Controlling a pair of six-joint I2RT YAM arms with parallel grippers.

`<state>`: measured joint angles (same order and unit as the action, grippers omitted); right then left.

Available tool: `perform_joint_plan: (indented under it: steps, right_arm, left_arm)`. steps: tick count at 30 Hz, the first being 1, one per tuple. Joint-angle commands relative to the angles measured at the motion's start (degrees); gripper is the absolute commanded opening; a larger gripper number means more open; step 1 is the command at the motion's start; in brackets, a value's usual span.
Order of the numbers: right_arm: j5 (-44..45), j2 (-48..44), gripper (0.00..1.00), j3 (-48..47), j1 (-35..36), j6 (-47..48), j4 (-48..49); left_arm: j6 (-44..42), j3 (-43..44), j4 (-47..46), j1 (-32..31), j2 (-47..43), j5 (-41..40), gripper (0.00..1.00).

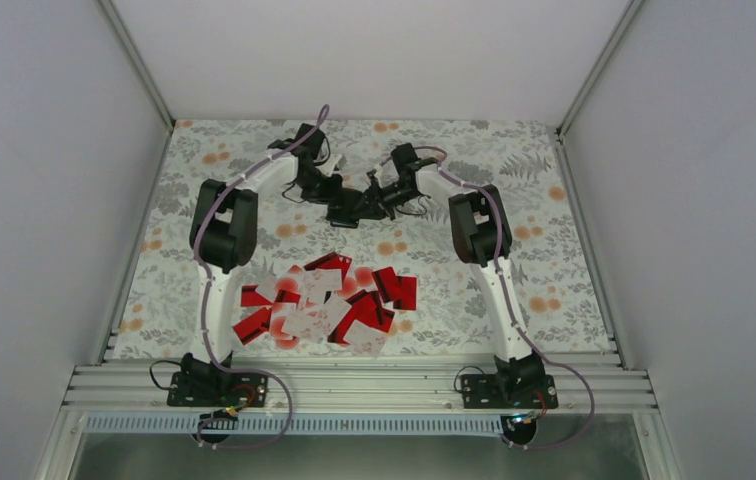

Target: Put the credit cards into the card holder

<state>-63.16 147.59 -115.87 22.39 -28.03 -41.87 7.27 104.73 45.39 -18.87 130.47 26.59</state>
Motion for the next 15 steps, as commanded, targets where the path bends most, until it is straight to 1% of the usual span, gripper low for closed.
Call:
perform_joint_plan:
  steps: [1,5,9,15]
  right_arm:
    - [6.3,3.9,0.1,-0.5,-0.2,-0.6,1.1]
    - [6.4,3.9,0.1,-0.2,-0.2,-0.7,1.0]
    - [6.5,3.6,0.1,-0.1,-0.2,-0.7,1.1]
    - [7.6,2.0,0.13,-0.7,-0.2,0.3,0.5]
  left_arm:
    - [0.8,1.0,-2.2,-0.2,1.4,0.1,0.1]
    - [1.8,1.1,-3.7,-0.1,2.0,-0.3,0.1]
    - [1.5,0.4,-4.2,-0.3,3.0,-2.8,0.09]
    - [1.7,-5.8,-7.7,-0.2,1.9,-4.9,0.07]
